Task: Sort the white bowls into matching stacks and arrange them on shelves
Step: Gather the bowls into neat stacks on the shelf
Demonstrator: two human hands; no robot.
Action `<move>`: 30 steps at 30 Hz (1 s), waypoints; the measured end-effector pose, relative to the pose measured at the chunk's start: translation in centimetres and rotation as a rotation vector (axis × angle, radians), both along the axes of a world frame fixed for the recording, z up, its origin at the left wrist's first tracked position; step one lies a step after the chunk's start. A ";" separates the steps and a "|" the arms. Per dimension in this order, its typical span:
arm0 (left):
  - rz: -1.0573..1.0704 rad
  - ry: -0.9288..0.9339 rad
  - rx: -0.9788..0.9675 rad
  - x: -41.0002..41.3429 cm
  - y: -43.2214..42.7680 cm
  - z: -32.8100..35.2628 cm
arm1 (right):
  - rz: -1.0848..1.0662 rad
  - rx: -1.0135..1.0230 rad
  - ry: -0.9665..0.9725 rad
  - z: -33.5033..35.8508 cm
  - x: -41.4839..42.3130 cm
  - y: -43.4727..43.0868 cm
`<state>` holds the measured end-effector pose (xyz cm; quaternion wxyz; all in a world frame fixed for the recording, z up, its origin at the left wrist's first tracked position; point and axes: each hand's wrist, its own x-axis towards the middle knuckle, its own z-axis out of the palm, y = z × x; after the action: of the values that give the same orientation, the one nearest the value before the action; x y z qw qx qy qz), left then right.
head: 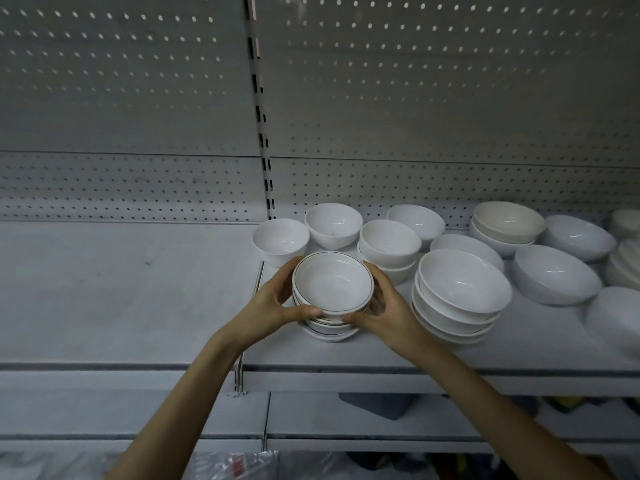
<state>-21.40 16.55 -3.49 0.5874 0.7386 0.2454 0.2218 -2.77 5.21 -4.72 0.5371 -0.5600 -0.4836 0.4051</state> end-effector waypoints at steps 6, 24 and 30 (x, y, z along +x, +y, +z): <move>0.001 0.026 0.049 0.4 -0.4 -0.3 | 0.024 -0.020 0.013 0.1 0.2 -0.1; 0.082 0.091 0.152 0.4 -0.4 -1.4 | 0.009 -0.030 0.027 -0.3 0.4 -0.1; 0.082 0.092 0.124 0.4 -0.5 -1.5 | -0.024 -0.019 0.047 -0.4 0.2 -0.1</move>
<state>-21.04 16.01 -4.96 0.5191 0.7724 0.2878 0.2261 -2.53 5.08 -5.10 0.5476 -0.5612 -0.4601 0.4164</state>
